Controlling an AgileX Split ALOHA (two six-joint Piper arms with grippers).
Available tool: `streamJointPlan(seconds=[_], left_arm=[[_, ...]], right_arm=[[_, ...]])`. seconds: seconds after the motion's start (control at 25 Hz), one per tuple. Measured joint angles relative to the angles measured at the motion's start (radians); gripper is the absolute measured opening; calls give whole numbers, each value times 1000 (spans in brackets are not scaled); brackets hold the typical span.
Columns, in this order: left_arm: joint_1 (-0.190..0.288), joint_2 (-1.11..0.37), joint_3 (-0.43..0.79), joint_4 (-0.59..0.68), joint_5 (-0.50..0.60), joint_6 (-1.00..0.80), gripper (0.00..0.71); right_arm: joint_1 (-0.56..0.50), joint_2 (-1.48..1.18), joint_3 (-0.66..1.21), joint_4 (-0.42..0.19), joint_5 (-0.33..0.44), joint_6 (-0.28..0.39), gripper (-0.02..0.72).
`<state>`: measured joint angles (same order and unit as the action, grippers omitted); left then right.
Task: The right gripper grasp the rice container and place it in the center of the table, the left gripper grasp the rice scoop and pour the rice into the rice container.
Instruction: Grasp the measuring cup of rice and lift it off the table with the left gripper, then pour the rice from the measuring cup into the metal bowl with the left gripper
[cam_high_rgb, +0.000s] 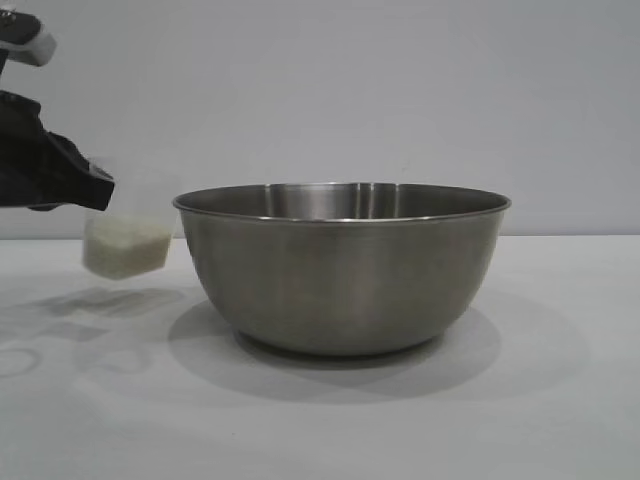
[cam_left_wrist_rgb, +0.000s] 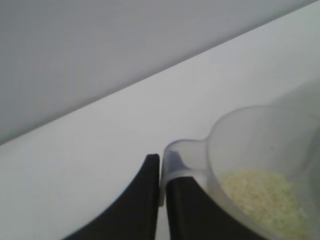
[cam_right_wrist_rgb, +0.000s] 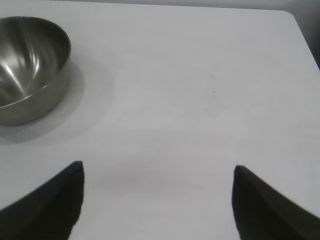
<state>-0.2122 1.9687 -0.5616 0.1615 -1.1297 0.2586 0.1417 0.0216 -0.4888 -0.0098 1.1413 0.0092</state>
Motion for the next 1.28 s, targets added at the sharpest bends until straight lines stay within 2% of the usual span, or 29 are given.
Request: streamJointPlan(seconds=[0.28, 0.4, 0.64, 0.92, 1.08, 1.28], left_arm=[[0, -75, -76, 70, 0, 89, 0], [0, -79, -157, 153, 0, 95, 0], [0, -79, -318, 395, 0, 101, 0], [-1, -79, -407, 624, 0, 113, 0], [-32, -79, -413, 697, 44, 229, 0], [-89, -79, -413, 721, 124, 422, 0]], right_arm=[[0, 0, 0, 0, 0, 0, 517], [0, 0, 0, 0, 0, 0, 517], [0, 0, 0, 0, 0, 0, 517], [0, 0, 0, 0, 0, 0, 517], [0, 0, 0, 0, 0, 0, 517], [0, 0, 0, 0, 0, 0, 517]])
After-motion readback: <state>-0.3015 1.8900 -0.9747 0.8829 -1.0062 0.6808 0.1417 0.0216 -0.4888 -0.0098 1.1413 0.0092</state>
